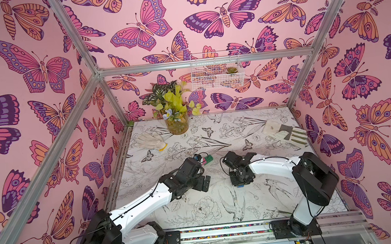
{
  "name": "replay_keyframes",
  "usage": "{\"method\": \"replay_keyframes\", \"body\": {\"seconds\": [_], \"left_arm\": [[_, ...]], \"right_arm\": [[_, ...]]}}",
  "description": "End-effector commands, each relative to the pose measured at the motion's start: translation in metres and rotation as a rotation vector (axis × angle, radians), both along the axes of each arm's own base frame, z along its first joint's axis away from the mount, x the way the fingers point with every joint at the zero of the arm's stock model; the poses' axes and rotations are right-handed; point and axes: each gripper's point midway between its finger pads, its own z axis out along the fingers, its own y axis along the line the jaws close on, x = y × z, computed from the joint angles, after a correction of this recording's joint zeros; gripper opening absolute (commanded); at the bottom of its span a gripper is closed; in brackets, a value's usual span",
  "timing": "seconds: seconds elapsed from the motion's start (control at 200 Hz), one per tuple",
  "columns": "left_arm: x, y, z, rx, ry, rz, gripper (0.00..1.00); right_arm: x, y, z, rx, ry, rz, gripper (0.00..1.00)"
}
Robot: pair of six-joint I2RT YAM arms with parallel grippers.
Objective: Assemble the letter v with lego
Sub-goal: Pick up the lego brick from the center of the board, then adjust the lego brick at the center of the board.
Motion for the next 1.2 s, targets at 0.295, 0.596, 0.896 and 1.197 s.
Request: {"method": "replay_keyframes", "body": {"seconds": [0.295, 0.596, 0.896, 1.197], "left_arm": [[0.007, 0.025, -0.012, 0.098, -0.022, 0.119, 1.0], [0.026, 0.03, -0.041, 0.184, 0.016, 0.213, 1.0], [0.069, 0.021, -0.068, 0.236, 0.044, 0.266, 1.0], [0.097, 0.015, -0.091, 0.242, 0.098, 0.305, 1.0]], "right_arm": [[0.029, 0.015, 0.047, 0.077, -0.038, 0.152, 0.14], [0.055, 0.032, 0.064, 0.133, -0.044, 0.229, 0.15], [0.08, 0.049, 0.076, 0.144, -0.057, 0.268, 0.16], [0.083, 0.055, 0.071, 0.15, -0.05, 0.295, 0.16]]}}
